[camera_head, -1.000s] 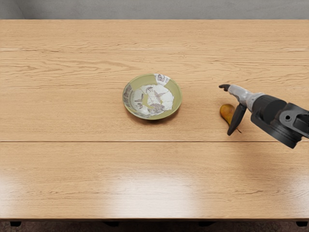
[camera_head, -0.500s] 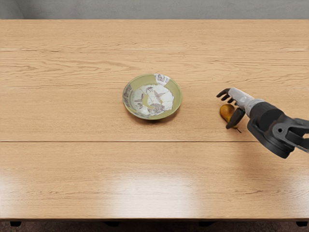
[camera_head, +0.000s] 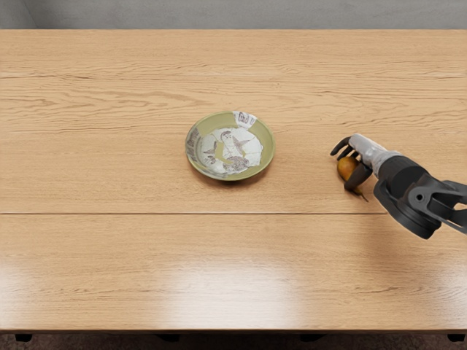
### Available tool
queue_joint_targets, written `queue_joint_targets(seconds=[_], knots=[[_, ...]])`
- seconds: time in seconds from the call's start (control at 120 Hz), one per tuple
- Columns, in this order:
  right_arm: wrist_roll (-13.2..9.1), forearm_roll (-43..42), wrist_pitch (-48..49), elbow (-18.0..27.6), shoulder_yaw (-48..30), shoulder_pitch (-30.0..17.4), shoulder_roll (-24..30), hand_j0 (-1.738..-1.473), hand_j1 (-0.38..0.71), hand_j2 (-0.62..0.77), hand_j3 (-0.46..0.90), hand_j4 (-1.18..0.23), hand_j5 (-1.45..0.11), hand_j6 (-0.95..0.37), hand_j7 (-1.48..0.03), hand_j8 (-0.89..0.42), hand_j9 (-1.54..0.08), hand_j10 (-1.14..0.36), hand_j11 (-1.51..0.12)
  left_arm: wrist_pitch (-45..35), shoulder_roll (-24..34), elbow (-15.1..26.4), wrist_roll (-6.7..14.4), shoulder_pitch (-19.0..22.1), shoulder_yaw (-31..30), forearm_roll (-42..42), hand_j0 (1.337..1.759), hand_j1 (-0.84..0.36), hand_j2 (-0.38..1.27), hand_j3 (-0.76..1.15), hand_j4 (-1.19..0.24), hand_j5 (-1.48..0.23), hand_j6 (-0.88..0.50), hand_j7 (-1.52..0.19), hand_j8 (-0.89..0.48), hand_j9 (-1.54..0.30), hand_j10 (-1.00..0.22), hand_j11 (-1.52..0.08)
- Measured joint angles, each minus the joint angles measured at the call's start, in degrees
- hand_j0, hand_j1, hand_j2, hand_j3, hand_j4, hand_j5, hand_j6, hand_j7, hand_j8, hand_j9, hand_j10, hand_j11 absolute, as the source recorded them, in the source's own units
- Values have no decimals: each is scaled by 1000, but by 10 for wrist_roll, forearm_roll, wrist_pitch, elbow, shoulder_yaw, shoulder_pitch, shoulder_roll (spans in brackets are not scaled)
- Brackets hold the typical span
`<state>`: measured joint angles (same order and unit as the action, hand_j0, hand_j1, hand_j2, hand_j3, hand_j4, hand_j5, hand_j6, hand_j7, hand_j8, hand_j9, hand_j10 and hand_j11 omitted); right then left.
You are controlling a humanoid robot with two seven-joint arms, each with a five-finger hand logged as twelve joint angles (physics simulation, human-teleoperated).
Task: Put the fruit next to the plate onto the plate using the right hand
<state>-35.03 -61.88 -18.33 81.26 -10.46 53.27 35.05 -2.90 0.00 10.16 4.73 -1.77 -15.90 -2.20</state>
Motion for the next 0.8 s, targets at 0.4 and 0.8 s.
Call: queue_joint_targets(seconds=[0.4, 0.8], knots=[[-1, 10, 2, -15, -7, 15, 1, -1657, 254, 517, 0, -720, -927, -715, -930, -606, -925, -748, -930, 0, 0, 0, 0, 0, 0, 0, 1658, 349, 0, 0, 0, 0, 0, 0, 0, 0, 0, 0], [-2, 44, 33, -9, -85, 37, -8, -1655, 247, 493, 0, -794, -1054, -681, -1038, -570, -1018, -687, -1016, 0, 0, 0, 0, -1, 0, 0, 1658, 349, 0, 0, 0, 0, 0, 0, 0, 0, 0, 0]])
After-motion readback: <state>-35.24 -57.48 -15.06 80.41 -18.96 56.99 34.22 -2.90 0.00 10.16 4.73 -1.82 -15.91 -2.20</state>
